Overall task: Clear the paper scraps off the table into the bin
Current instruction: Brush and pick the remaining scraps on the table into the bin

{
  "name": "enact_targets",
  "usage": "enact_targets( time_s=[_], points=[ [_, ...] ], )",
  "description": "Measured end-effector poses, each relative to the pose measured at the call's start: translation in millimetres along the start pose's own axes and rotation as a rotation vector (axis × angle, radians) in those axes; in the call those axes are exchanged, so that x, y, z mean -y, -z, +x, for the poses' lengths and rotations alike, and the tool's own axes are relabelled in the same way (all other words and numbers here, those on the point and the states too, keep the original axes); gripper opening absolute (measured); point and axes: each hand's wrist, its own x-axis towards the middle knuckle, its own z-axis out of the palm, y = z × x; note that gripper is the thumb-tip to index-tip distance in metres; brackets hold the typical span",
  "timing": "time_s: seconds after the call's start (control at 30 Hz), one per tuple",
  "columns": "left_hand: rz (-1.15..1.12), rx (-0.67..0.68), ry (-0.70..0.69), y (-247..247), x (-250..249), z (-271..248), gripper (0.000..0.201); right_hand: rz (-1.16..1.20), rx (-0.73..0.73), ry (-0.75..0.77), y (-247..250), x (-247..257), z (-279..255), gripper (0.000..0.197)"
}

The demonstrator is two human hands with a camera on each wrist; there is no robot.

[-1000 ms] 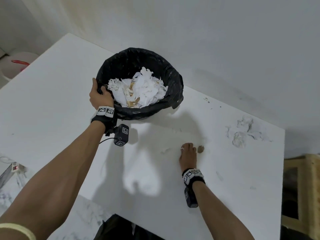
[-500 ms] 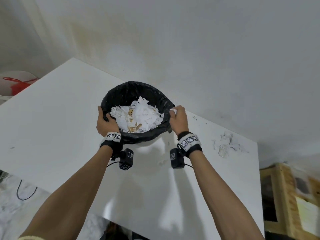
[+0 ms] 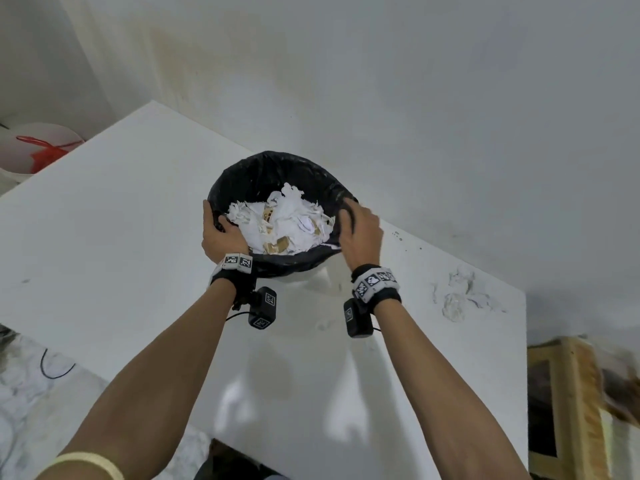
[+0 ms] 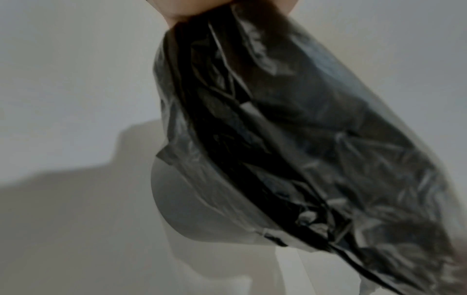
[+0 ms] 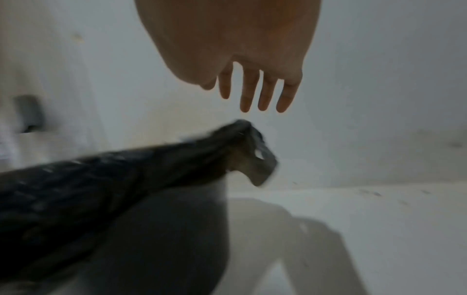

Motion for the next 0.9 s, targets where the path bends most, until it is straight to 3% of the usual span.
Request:
enact_targets(
  time_s=[0.1,0.2,0.33,0.5,0.63,0.7,0.8,0.9],
  points=[
    [-0.012,0.016,0.021,-9.9,-1.6,0.5,0.042,0.021,-0.018,-0.229,1.7,-63.9,-3.7,0.032],
    [-0.034,0.011,0.06,-17.5,-2.5,-1.3,0.043,-0.071,0.211,-0.355,-14.2,-121.1,-16.2,0.035],
    [0.014,-0.035,0.039,-24.6,-0.6,0.8,0.04,-0.16,0.505,-0.351,-45.4,-161.2,-31.7,0.05],
    [0.039,-0.013,-0.002,-28.4,7.0,2.6,0.045,-0.203,0.778,-0.232,-80.6,-167.9,-47.1,0.07],
    [0.073,0.009,0.02,-30.6,15.7,10.5,0.057,-0.279,0.818,-0.034,-89.3,-166.6,-79.9,0.076],
    [0.074,0.036,0.023,-31.4,15.4,12.3,0.055,-0.308,0.821,0.094,-89.2,-169.1,-102.3,0.068],
    [0.053,0.071,-0.034,-30.4,11.6,9.9,0.05,-0.147,0.651,0.099,-83.6,-171.3,-128.4,0.037],
    [0.038,0.085,-0.049,-28.7,12.2,9.9,0.046,-0.108,0.55,0.116,-72.6,-172.8,-132.2,0.032]
  ],
)
